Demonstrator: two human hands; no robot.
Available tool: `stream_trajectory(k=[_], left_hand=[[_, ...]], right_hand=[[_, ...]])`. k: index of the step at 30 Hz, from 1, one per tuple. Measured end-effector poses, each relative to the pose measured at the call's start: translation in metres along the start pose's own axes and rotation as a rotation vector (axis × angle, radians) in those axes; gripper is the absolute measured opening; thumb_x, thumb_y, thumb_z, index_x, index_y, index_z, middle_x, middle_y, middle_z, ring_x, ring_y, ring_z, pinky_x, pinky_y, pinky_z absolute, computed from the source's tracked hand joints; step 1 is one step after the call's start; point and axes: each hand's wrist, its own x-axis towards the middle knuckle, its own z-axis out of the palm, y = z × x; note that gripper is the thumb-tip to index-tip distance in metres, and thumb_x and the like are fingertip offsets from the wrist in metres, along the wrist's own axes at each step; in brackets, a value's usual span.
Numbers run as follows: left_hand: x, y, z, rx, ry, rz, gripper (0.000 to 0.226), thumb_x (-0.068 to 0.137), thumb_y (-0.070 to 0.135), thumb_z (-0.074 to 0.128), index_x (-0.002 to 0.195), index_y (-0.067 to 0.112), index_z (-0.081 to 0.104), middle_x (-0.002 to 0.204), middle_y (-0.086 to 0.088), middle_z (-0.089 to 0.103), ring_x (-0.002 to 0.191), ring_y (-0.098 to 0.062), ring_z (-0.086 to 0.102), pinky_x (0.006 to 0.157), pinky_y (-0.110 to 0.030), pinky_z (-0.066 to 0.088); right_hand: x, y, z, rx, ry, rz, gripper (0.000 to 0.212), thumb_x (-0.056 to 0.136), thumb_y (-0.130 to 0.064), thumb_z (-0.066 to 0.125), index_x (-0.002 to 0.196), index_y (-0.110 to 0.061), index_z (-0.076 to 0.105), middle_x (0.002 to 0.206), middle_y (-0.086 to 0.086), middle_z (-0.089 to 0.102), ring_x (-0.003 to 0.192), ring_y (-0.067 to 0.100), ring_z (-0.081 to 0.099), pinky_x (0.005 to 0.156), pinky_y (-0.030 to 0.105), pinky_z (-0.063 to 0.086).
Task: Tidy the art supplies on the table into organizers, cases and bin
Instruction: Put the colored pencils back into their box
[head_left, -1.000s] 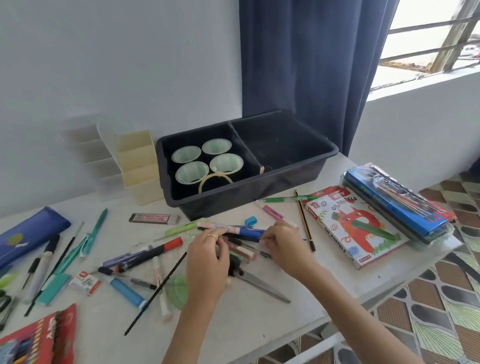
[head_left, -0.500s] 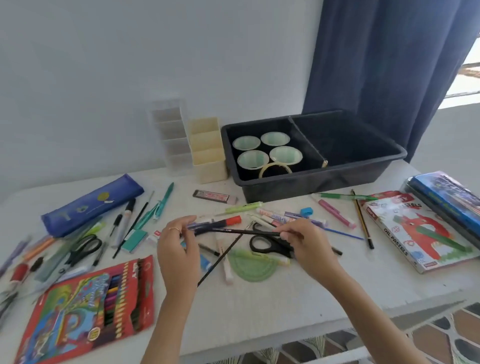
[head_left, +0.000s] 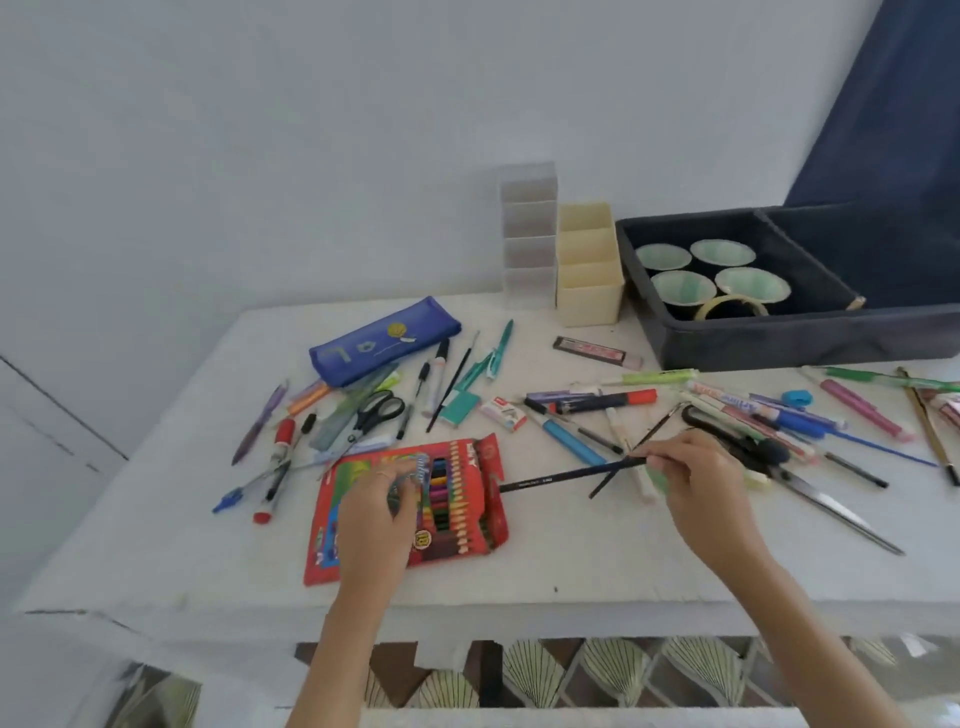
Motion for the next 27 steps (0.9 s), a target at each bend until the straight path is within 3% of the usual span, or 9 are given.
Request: stream_trajectory(k=[4, 11, 15, 22, 27], left_hand=[[-0.004, -0.015, -0.003, -0.010, -0.162, 0.062, 0.022, 0.089, 0.019, 0.061, 0.110, 0.021, 0.068, 0.132, 0.003, 0.054, 0.118, -0.017, 0.052, 0.099, -0.041, 0.044], [-0.008, -0.013, 0.001, 0.061, -0.232, 0.113, 0.046, 0.092, 0.044, 0.051, 0.135, 0.029, 0.047, 0.150, 0.008, 0.031, 0.142, -0.010, 0.018, 0.118, -0.038, 0.011], [-0.008, -0.016, 0.005, 0.095, -0.283, 0.138, 0.047, 0.096, 0.039, 0.045, 0.141, 0.031, 0.036, 0.154, 0.010, 0.021, 0.144, -0.007, 0.006, 0.116, -0.030, -0.004], [-0.003, -0.020, 0.000, 0.071, -0.393, 0.128, 0.060, 0.089, 0.041, 0.057, 0.142, 0.035, 0.030, 0.155, 0.011, 0.014, 0.144, -0.007, 0.002, 0.116, -0.032, -0.006], [0.002, -0.015, -0.001, 0.036, -0.456, 0.054, 0.065, 0.089, 0.037, 0.059, 0.144, 0.035, 0.025, 0.156, 0.010, 0.010, 0.144, -0.009, -0.001, 0.115, -0.034, -0.008]], right_hand=[[-0.004, -0.007, -0.008, -0.011, 0.086, 0.000, 0.021, 0.085, 0.009, 0.058, 0.096, -0.002, 0.072, 0.086, 0.004, 0.057, 0.079, 0.019, 0.051, 0.069, 0.013, 0.034], [-0.018, -0.008, 0.016, -0.081, 0.047, -0.021, 0.025, 0.082, 0.015, 0.059, 0.091, -0.003, 0.074, 0.077, 0.005, 0.055, 0.068, 0.017, 0.048, 0.063, 0.012, 0.032], [-0.022, -0.005, 0.020, -0.036, 0.047, 0.038, 0.027, 0.084, 0.012, 0.057, 0.094, -0.006, 0.074, 0.078, 0.002, 0.056, 0.070, 0.002, 0.047, 0.064, 0.006, 0.034], [-0.023, -0.010, 0.027, 0.018, 0.008, 0.078, 0.027, 0.087, 0.008, 0.056, 0.095, -0.010, 0.074, 0.084, 0.006, 0.057, 0.075, 0.015, 0.048, 0.066, 0.009, 0.032], [-0.028, -0.018, 0.041, 0.078, -0.011, 0.032, 0.024, 0.084, 0.010, 0.058, 0.091, -0.007, 0.075, 0.080, 0.008, 0.058, 0.071, 0.014, 0.049, 0.065, 0.006, 0.035]])
